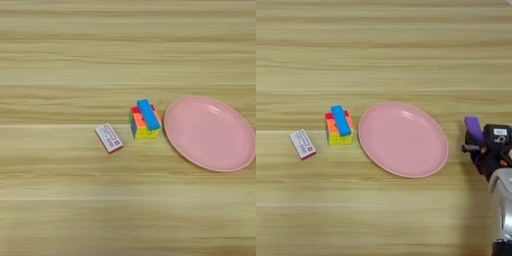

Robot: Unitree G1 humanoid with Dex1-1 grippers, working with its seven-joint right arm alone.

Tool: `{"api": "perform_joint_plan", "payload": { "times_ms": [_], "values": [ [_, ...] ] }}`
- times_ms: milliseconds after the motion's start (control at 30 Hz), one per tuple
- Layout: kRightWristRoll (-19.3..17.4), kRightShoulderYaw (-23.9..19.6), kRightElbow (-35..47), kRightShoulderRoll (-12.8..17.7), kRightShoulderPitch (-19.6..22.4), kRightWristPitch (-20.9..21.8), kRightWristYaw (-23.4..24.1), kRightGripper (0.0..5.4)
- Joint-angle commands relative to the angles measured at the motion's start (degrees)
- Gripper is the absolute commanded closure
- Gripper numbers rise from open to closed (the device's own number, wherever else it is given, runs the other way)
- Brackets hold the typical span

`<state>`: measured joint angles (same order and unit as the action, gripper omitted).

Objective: Move the objects on the table

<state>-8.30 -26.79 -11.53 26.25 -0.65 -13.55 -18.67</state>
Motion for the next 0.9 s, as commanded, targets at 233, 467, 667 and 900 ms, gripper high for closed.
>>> {"api": "perform_joint_plan", "payload": {
  "times_ms": [233, 467, 667, 900],
  "values": [
    [0.76, 1.56, -3.6, 2.08, 2.24, 5.14, 1.32, 3.99],
    [0.65, 2.11, -4.06, 2.12, 2.06, 5.41, 1.35, 3.99],
    [0.83, 2.63, -5.33, 2.1, 2.13, 6.06, 1.35, 3.99],
    [0.64, 2.61, -5.28, 2.14, 2.08, 6.23, 1.42, 3.99]
  ]
}}
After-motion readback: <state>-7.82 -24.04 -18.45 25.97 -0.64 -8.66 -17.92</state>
